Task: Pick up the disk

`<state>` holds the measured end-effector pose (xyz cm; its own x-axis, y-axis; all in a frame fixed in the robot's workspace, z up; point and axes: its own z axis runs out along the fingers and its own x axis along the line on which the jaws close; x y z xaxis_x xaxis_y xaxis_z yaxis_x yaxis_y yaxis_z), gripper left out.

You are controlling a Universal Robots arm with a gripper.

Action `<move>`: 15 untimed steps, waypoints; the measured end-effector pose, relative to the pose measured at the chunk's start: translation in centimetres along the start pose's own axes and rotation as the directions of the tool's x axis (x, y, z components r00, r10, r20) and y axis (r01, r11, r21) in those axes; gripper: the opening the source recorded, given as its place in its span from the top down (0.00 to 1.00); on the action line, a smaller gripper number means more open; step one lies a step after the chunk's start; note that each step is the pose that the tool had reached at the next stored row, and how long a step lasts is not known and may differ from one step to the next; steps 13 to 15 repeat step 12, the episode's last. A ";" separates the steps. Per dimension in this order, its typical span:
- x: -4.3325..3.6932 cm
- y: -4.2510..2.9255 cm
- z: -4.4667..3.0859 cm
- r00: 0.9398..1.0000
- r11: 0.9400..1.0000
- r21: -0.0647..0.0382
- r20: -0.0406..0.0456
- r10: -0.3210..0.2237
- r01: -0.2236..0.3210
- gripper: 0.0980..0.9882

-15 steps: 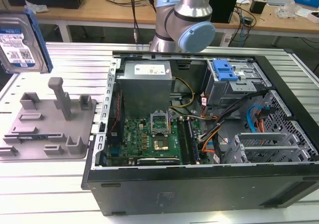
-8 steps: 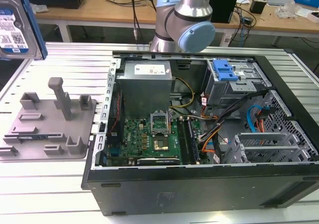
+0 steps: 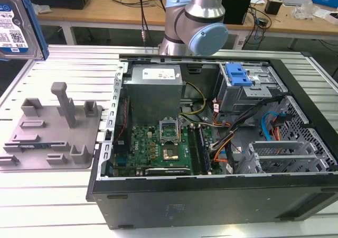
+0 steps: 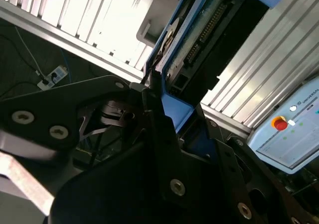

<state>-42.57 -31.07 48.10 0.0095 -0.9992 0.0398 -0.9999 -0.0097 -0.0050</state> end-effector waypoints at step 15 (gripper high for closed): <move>0.01 0.00 -0.19 1.000 1.000 0.000 0.000 0.000 0.000 0.70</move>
